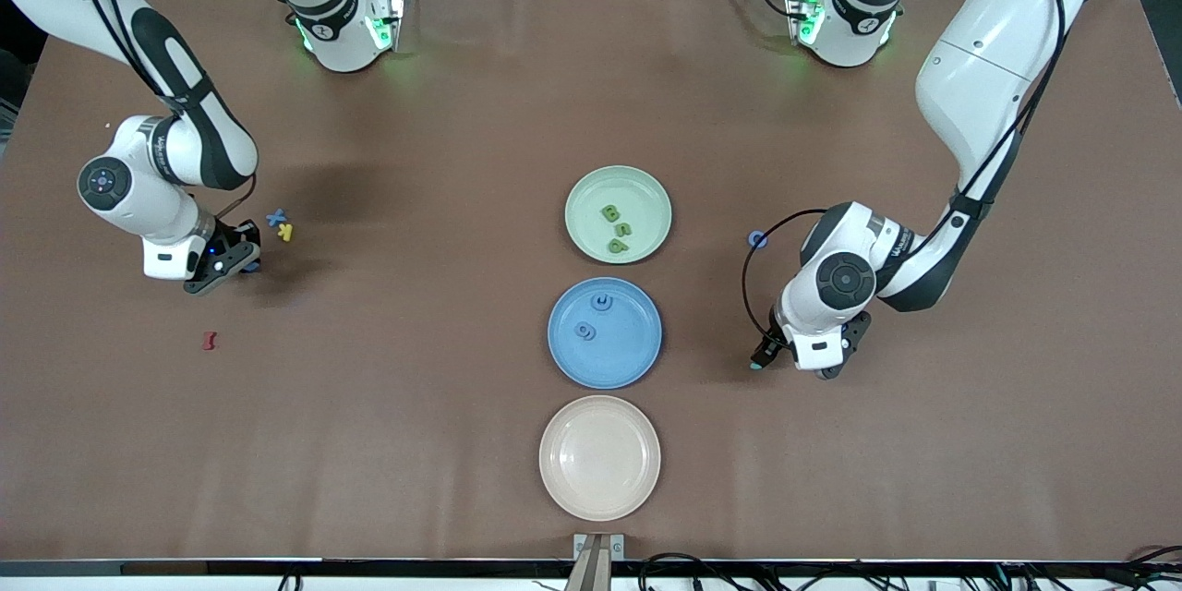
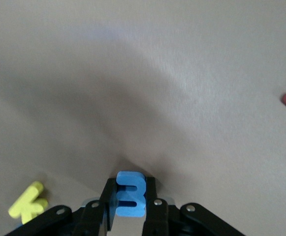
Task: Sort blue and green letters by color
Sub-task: 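Grasp the blue 3 with the right gripper while the left gripper reaches green N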
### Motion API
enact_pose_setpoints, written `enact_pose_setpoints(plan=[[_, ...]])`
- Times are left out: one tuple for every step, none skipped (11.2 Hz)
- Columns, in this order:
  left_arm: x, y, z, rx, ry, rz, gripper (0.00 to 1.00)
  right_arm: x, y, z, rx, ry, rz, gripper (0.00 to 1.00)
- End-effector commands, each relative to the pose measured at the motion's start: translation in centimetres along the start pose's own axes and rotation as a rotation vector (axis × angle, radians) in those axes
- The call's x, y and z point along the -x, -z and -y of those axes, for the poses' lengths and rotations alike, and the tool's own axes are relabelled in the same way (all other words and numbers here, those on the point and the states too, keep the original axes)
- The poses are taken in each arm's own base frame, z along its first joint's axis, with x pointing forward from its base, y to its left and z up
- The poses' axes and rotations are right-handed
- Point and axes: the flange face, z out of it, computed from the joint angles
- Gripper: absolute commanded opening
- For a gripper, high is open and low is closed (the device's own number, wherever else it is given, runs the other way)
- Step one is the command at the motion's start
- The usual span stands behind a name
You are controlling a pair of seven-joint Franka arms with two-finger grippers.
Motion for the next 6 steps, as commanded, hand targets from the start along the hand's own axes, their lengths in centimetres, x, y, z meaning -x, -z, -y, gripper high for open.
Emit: enact_pose_setpoints(plan=[[-0.2, -0.4, -0.2, 0.018, -0.011, -0.013, 1.00, -4.1, 1.7, 1.5, -0.036, -0.084, -0.095, 0.00], [-0.5, -0.5, -0.1, 0.017, -0.011, -0.014, 1.00, -5.8, 2.0, 2.5, -0.065, -0.125, -0.118, 0.00], [-0.6, -0.6, -0.1, 0.017, -0.013, -0.013, 1.00, -7.4, 2.4, 3.5, -0.086, -0.171, -0.132, 0.00], [-1.2, -0.7, 0.1, 0.023, -0.004, -0.019, 1.00, -9.1, 2.9, 4.7, -0.096, -0.226, -0.144, 0.00], [-1.0, -0.7, 0.0, 0.029, -0.005, -0.019, 1.00, -11.1, 3.4, 6.2, -0.098, -0.282, -0.149, 0.00], [-1.2, -0.6, 0.0, 0.032, -0.004, -0.020, 1.00, -13.2, 4.1, 7.6, -0.099, -0.340, -0.158, 0.00]])
